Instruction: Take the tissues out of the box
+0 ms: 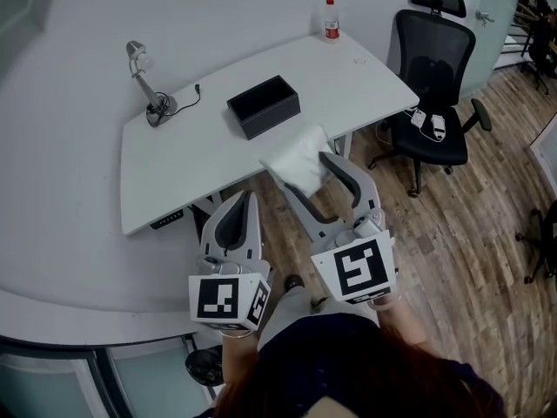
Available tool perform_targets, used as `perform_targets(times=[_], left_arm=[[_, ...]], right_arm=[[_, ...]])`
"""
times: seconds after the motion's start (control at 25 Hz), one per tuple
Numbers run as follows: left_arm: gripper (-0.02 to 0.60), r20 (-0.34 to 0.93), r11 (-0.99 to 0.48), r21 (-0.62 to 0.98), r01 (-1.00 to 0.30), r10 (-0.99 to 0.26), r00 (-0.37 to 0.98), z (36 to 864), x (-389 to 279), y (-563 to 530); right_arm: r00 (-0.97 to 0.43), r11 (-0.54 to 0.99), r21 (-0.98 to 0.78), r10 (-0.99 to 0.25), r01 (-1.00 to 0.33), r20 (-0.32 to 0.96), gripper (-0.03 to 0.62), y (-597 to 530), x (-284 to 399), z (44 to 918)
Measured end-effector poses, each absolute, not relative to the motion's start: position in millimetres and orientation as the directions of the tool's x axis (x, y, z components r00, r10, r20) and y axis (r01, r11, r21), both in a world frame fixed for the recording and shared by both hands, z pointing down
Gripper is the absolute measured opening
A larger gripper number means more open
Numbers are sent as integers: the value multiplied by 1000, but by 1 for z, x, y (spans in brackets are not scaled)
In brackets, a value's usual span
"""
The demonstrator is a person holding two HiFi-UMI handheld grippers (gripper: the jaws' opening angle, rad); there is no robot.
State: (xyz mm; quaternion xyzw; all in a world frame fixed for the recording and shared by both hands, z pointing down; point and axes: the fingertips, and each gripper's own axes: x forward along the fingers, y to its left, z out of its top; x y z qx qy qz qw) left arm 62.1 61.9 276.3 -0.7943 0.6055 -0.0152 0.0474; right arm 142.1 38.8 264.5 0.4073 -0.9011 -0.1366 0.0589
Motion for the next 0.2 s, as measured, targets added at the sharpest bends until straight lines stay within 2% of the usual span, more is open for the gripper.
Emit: perform_targets(times=[0.2], left_arm=[[25, -30, -262, -92, -961, -964, 266, 278, 57, 58]], right_arm=[[-656, 627, 293, -755, -722, 0, 274, 34, 140, 266]])
